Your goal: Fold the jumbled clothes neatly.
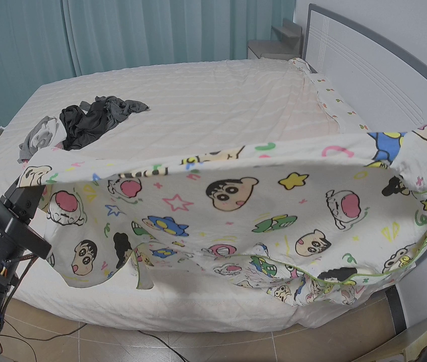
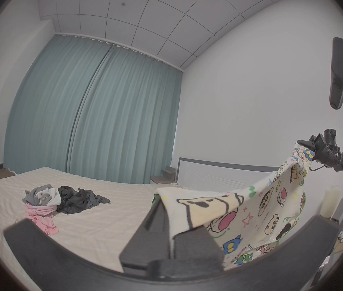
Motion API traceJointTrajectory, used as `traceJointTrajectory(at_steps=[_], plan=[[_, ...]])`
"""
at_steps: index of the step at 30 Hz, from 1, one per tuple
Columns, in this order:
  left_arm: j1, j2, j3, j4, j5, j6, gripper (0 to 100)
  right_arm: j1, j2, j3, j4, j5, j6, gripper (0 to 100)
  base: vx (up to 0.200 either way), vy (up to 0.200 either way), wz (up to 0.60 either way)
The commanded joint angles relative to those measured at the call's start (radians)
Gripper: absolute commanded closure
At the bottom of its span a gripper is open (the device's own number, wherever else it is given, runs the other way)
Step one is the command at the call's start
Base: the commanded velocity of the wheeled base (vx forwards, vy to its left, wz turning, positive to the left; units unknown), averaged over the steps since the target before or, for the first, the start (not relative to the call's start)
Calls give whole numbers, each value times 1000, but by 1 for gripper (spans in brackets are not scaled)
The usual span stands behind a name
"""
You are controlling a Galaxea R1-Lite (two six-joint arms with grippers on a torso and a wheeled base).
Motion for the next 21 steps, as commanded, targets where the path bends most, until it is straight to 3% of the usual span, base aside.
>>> traceJointTrajectory(at_steps=[1, 6, 18, 21], plan=[[0, -104, 16, 47, 0, 0, 100, 1, -36, -49, 62, 15, -2, 100, 0, 0, 0], [0, -145, 35, 85, -2, 0, 100, -1, -61, -72, 134, 66, -2, 100, 0, 0, 0], [2, -150, 70, 166, -5, -2, 100, -4, -33, 3, 183, 69, -2, 100, 0, 0, 0], [28, -151, 99, 211, -3, -3, 100, -47, 18, 12, 182, 71, -2, 100, 0, 0, 0]])
